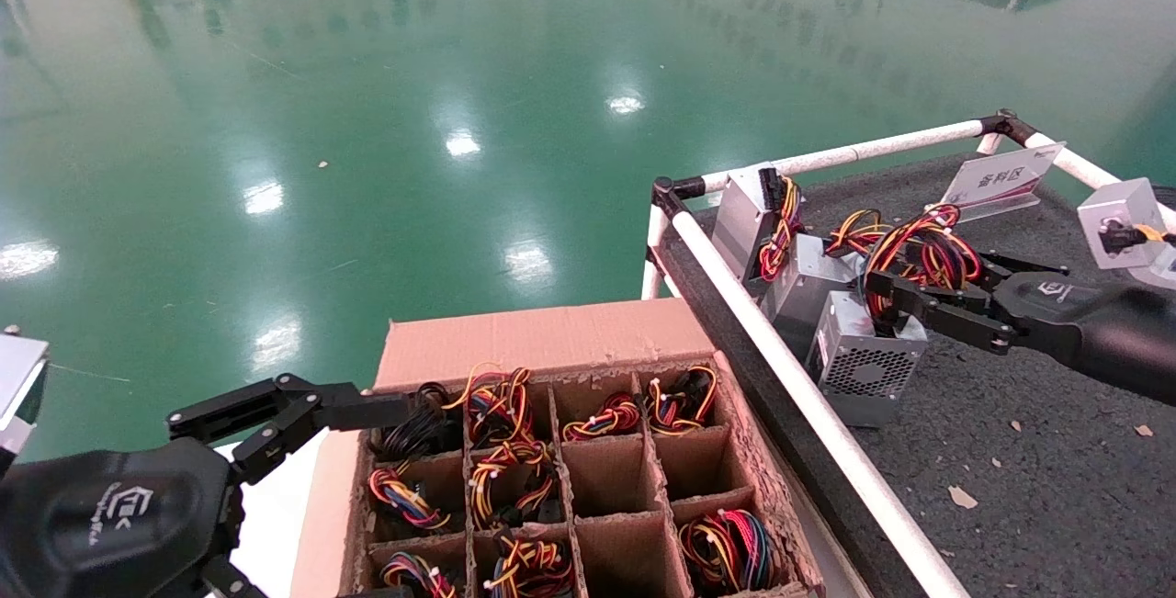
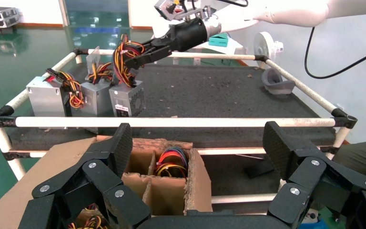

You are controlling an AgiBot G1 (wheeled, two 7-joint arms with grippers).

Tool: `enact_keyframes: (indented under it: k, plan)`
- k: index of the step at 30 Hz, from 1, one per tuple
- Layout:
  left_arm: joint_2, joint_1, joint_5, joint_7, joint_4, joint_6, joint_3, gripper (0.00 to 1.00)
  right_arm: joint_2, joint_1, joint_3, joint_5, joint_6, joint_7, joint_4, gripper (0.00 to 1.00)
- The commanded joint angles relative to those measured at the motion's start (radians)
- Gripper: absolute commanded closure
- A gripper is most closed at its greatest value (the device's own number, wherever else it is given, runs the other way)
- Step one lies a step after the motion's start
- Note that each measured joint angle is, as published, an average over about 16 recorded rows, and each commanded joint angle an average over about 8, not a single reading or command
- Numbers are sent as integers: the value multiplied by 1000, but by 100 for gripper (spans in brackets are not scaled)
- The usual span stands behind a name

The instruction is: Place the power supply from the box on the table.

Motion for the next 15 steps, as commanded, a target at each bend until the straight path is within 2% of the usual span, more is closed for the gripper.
enact_keyframes:
  k: [1, 15]
  plan:
    - [0, 0, 0, 0, 0, 0, 0, 0, -1, -1, 0, 1, 0, 0, 0, 0]
    - [0, 0, 0, 0, 0, 0, 0, 0, 51, 36, -4, -14, -4, -25, 16, 0]
